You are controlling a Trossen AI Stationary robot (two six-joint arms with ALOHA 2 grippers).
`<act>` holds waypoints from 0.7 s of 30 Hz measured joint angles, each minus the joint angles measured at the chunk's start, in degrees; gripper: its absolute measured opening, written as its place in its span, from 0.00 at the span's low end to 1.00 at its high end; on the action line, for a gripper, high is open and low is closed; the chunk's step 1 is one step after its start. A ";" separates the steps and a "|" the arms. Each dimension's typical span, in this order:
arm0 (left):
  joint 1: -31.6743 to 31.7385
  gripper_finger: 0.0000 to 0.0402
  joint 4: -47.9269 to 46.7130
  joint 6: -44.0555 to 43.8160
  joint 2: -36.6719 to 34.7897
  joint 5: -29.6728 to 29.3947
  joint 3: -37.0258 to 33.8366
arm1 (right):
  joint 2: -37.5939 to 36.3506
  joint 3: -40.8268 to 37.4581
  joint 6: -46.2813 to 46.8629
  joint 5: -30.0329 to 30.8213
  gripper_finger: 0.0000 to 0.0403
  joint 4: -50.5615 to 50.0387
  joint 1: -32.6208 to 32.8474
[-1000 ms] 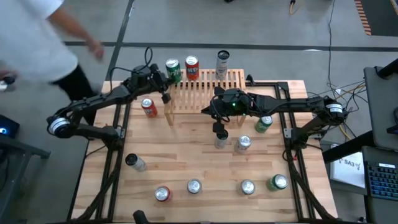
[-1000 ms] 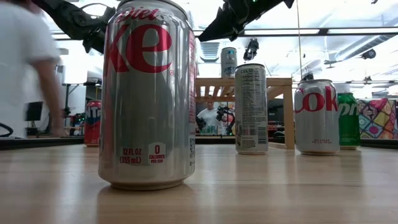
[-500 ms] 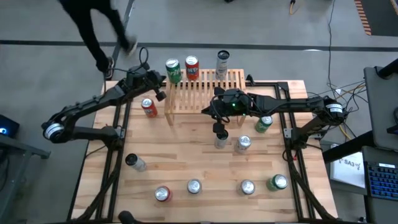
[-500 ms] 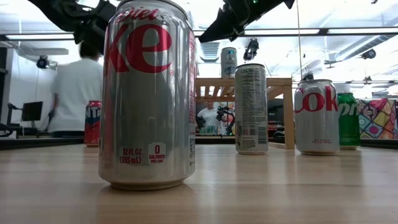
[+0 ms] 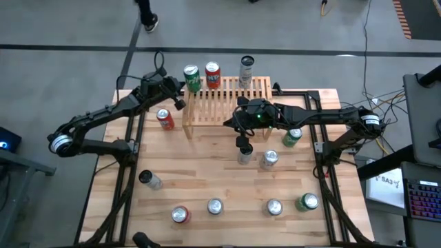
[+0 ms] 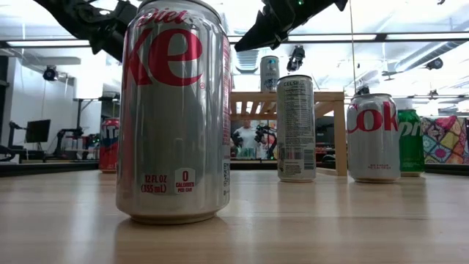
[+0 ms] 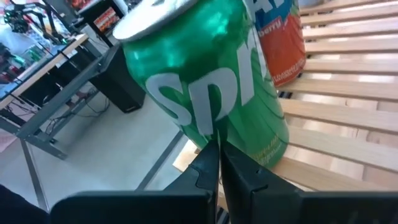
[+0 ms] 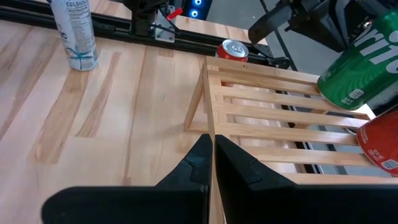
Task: Place canned beverage on shelf
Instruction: Put the middle left green soda can on the shelf
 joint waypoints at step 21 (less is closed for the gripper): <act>0.00 0.00 -1.30 1.16 -2.36 4.26 0.00 | 0.00 0.00 0.02 0.00 0.02 0.02 0.00</act>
